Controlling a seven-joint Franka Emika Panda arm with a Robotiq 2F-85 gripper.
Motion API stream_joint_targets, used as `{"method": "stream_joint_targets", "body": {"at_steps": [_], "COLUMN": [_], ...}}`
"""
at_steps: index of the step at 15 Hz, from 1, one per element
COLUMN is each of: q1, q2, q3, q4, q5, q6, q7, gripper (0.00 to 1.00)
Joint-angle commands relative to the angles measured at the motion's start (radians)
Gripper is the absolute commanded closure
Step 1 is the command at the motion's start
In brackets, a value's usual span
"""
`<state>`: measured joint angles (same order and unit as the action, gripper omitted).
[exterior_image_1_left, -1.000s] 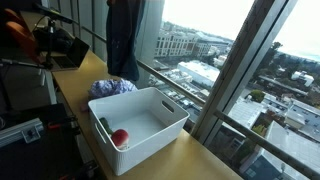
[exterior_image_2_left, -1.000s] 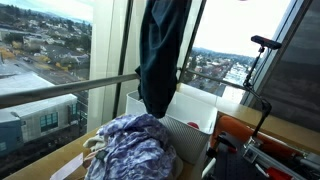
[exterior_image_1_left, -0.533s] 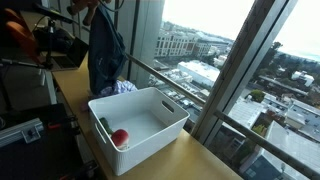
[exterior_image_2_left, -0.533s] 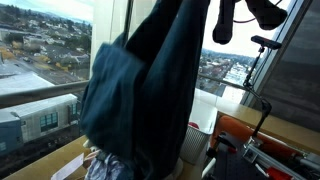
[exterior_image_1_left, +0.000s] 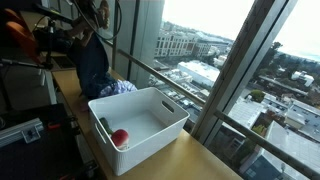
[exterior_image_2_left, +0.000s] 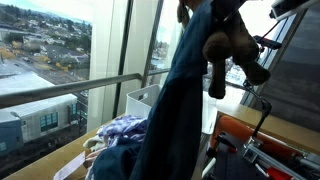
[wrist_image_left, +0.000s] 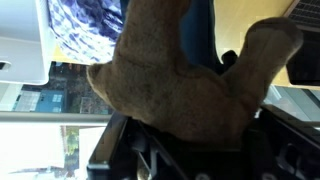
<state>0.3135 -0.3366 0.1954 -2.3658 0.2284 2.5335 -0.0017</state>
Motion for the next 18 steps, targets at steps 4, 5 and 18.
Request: {"method": "stream_joint_targets", "body": {"at_steps": [4, 5, 18], "q1": [-0.002, -0.004, -0.075], "q2": [0.066, 0.083, 0.474], "q3": [-0.03, -0.03, -0.02], "q4": [0.02, 0.027, 0.313], "q5": [0.062, 0.064, 0.034], "q6": [0.024, 0.03, 0.032], "q7": [-0.028, -0.027, -0.118], "gripper": [1.0, 1.0, 1.0]}}
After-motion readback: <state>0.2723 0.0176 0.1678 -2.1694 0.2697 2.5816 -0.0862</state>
